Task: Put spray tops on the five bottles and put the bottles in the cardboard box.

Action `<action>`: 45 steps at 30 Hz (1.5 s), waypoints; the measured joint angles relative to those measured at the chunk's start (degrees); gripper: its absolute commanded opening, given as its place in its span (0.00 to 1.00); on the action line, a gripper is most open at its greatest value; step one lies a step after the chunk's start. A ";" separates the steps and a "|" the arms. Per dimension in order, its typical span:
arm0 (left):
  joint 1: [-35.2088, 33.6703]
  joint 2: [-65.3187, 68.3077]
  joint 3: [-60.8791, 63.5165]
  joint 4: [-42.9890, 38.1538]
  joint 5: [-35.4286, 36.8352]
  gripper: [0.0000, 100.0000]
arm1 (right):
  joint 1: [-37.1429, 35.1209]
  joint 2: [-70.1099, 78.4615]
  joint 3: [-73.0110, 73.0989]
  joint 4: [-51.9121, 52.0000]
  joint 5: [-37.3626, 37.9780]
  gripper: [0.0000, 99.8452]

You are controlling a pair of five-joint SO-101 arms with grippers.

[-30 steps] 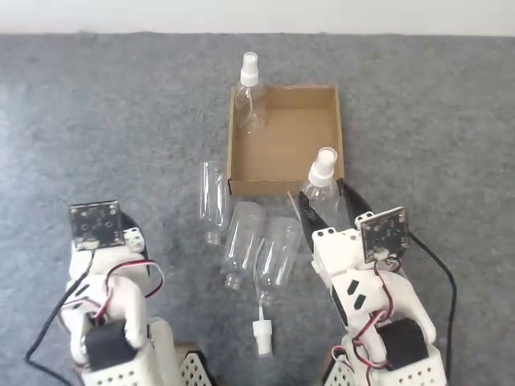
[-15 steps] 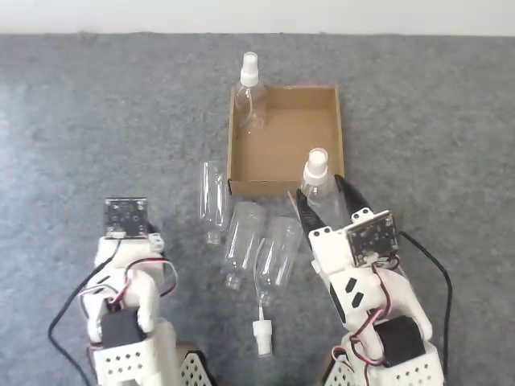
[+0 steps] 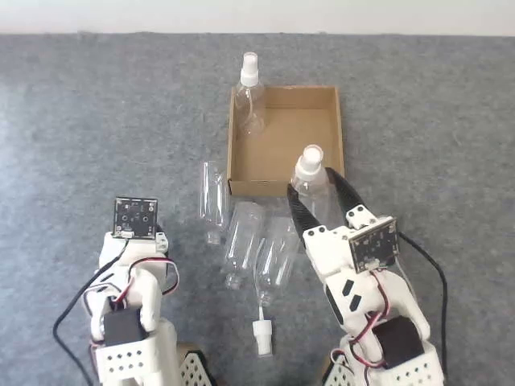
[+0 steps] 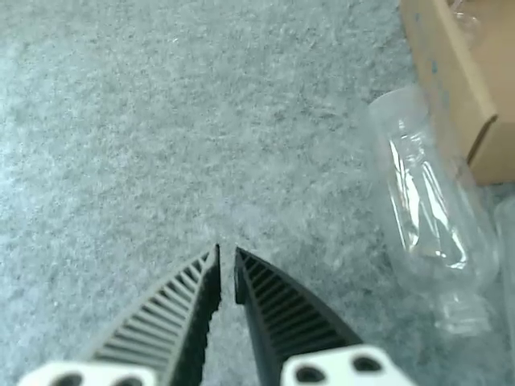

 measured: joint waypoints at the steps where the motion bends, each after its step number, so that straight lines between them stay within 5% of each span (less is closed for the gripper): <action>1: 0.00 0.00 0.00 0.00 0.00 0.03 | -0.18 0.00 0.00 0.00 0.00 0.01; 16: 0.00 0.00 0.00 0.00 0.00 0.03 | -0.09 0.70 -13.10 -1.67 0.00 0.01; 31: 0.00 0.00 0.00 -0.62 0.00 0.03 | -0.35 30.95 -20.40 -17.58 0.00 0.01; 45: 0.00 0.00 0.00 -0.62 0.00 0.03 | -0.35 44.13 -20.40 -32.00 0.00 0.01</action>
